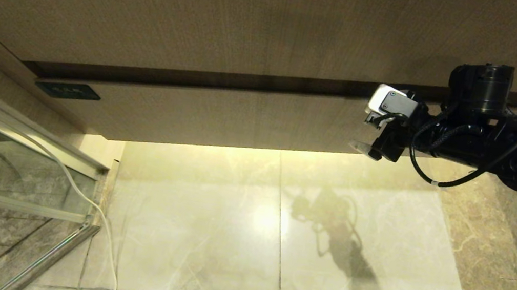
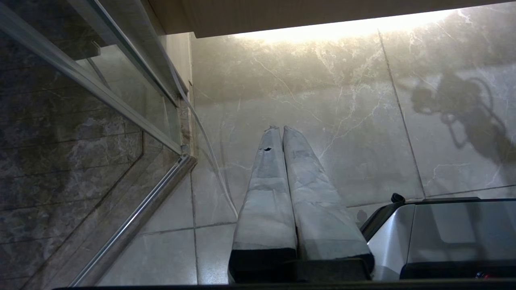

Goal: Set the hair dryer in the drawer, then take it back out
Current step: Pull open the drawer

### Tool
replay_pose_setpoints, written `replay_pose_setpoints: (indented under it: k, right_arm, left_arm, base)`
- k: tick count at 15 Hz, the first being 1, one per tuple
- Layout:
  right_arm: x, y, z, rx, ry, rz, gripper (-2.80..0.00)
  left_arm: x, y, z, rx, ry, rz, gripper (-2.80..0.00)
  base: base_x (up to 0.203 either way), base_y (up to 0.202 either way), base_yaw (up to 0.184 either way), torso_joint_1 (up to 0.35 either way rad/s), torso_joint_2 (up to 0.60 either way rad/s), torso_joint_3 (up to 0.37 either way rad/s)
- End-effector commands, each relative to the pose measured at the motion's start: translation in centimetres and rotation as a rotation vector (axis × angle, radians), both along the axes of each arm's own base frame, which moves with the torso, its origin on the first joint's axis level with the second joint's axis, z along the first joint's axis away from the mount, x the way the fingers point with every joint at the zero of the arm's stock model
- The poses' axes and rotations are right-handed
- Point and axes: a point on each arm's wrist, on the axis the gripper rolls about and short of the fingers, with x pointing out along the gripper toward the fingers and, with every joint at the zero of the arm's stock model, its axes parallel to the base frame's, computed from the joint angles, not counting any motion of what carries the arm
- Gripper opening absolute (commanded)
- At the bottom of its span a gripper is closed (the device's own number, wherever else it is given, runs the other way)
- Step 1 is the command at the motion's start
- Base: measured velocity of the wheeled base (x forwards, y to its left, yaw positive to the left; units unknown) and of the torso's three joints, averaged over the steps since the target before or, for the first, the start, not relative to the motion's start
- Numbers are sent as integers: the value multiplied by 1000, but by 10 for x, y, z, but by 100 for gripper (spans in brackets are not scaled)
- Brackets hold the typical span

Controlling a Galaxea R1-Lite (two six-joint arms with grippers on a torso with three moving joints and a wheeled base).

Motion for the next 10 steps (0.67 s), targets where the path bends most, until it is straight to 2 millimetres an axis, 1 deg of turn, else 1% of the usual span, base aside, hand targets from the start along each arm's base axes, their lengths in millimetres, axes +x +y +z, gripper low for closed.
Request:
replay_pose_setpoints:
  k: [1,7,8,10]
  right_arm:
    - [-7,-4,3,11,45,-44,0]
    - [-36,-12,-7,19,131,-61,0]
    - [-44,-14,-6,16,156,-65,0]
    - [-57,-18,2,13,172,-67,0]
  left_arm:
    - [0,0,0,0,2,0,-280]
    - [0,0,0,0,1,0,-280]
    - [0,0,0,0,1,0,-280]
    - [0,0,0,0,1,0,-280]
  base:
    - [0,0,0,0,0,0]
    - [0,0,0,0,0,0]
    - [0,0,0,0,0,0]
    - [0,0,0,0,0,0]
